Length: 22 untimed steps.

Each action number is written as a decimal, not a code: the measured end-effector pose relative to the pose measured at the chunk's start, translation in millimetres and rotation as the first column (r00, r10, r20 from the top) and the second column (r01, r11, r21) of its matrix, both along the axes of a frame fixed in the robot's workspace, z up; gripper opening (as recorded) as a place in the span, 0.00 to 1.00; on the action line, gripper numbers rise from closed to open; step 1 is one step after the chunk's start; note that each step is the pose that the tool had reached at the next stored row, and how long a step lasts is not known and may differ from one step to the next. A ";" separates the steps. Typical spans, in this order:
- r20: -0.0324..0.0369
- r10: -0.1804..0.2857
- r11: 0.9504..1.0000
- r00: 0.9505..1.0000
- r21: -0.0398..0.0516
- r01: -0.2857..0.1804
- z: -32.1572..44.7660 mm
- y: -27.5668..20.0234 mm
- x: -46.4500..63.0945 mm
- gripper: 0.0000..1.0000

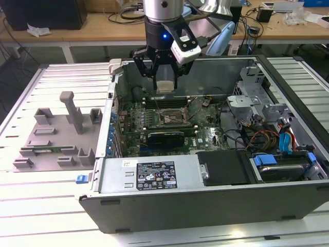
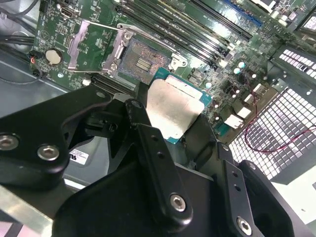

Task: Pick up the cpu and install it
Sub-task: 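Pick up the cpu and move it towards the insertion slot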

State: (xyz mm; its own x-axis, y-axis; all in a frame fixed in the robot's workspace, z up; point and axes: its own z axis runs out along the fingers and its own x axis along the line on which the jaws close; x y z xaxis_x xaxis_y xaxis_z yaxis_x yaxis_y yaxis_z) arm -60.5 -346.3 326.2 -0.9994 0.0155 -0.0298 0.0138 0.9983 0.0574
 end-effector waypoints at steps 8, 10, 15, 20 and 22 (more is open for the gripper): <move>0.000 0.000 1.000 1.000 0.000 0.000 -4.8 0.0 0.0 0.55; 0.000 0.000 1.000 1.000 0.000 0.000 -5.4 -0.1 0.0 0.55; 0.000 0.000 1.000 1.000 0.000 0.000 -7.2 0.0 0.0 0.55; 0.000 0.000 1.000 1.000 0.000 0.000 -13.3 -0.1 0.0 0.55; 0.000 0.000 1.000 1.000 0.000 0.000 -16.7 0.0 0.0 0.55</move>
